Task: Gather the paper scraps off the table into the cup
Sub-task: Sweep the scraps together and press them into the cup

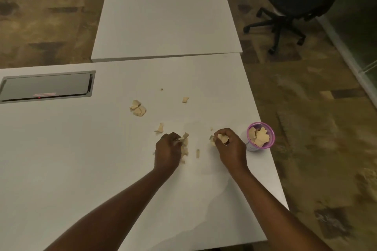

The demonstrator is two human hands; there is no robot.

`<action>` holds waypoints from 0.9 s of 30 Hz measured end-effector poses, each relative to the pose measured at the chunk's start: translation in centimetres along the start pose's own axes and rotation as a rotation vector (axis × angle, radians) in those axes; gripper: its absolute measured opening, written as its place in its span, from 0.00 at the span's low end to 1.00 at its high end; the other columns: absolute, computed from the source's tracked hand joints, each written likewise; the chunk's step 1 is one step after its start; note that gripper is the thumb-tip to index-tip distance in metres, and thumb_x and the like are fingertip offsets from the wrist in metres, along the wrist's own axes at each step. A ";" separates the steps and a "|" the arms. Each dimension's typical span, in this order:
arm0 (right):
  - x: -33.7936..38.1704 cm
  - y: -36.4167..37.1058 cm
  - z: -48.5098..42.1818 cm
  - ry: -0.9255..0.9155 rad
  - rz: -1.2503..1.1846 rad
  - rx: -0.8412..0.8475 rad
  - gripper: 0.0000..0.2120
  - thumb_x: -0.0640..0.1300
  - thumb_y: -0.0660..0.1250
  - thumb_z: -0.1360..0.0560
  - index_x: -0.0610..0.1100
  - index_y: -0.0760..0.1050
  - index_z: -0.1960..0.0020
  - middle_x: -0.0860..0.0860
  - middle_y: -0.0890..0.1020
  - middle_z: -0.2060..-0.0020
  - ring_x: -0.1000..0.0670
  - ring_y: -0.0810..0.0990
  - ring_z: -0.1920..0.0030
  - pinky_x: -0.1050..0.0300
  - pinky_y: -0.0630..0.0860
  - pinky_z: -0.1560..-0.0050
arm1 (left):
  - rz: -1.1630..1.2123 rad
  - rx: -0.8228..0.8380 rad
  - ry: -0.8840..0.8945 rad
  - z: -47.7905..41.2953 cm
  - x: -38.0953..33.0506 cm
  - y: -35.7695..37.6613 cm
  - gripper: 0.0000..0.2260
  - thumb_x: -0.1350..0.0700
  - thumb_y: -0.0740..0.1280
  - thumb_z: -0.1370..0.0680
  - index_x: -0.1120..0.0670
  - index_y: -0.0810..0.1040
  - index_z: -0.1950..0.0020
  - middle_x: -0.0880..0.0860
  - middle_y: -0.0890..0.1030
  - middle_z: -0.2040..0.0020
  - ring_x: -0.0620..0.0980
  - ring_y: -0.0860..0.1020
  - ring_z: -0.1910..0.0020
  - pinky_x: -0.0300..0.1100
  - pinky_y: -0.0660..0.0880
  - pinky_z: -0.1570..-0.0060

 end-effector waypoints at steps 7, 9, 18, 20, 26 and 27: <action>-0.9 -10.4 -1.9 -0.030 0.119 -0.256 0.06 0.38 0.70 0.26 0.48 0.78 0.54 0.54 0.80 0.58 0.52 0.78 0.57 0.64 0.70 0.55 | 0.026 0.093 0.239 1.9 -10.4 7.1 0.05 0.62 0.68 0.24 0.55 0.83 0.54 0.53 0.81 0.57 0.50 0.76 0.57 0.39 0.68 0.59; -2.1 -11.9 -2.5 0.035 0.179 -0.273 0.06 0.39 0.69 0.26 0.49 0.78 0.53 0.51 0.81 0.56 0.50 0.78 0.55 0.62 0.70 0.54 | 0.031 0.127 0.272 2.3 -12.6 9.0 0.06 0.62 0.67 0.24 0.55 0.82 0.54 0.53 0.81 0.56 0.50 0.77 0.57 0.41 0.70 0.59; -4.5 -13.1 -4.7 0.135 0.206 -0.177 0.10 0.40 0.68 0.26 0.50 0.78 0.47 0.50 0.82 0.49 0.46 0.80 0.50 0.54 0.79 0.50 | -0.011 0.226 0.296 2.0 -17.3 14.4 0.07 0.63 0.64 0.25 0.55 0.81 0.54 0.55 0.80 0.55 0.52 0.76 0.58 0.41 0.67 0.63; -4.7 -13.2 -4.7 0.129 0.214 -0.154 0.13 0.41 0.68 0.26 0.50 0.78 0.43 0.50 0.83 0.48 0.46 0.81 0.49 0.54 0.79 0.49 | -0.042 0.236 0.298 1.9 -17.5 14.9 0.08 0.63 0.63 0.26 0.54 0.81 0.55 0.55 0.80 0.56 0.53 0.77 0.59 0.41 0.66 0.65; -5.5 -14.8 -4.3 0.116 0.159 -0.188 0.13 0.40 0.66 0.24 0.47 0.79 0.40 0.50 0.84 0.47 0.51 0.80 0.52 0.60 0.76 0.51 | -0.115 0.254 0.348 1.8 -18.1 16.0 0.10 0.63 0.63 0.26 0.55 0.82 0.51 0.55 0.79 0.55 0.55 0.78 0.59 0.44 0.74 0.61; -5.7 -15.1 -4.2 0.117 0.140 -0.197 0.13 0.39 0.66 0.24 0.47 0.79 0.41 0.50 0.84 0.48 0.51 0.81 0.52 0.60 0.77 0.51 | -0.126 0.261 0.367 1.9 -18.4 16.2 0.10 0.64 0.63 0.26 0.55 0.82 0.51 0.56 0.79 0.54 0.56 0.78 0.58 0.46 0.75 0.60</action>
Point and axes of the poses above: each hand's wrist, its own z-axis away from the middle knuckle, its own y-axis out of the palm, x = y × z, the point moved 10 cm from there along -z, towards the middle knuckle
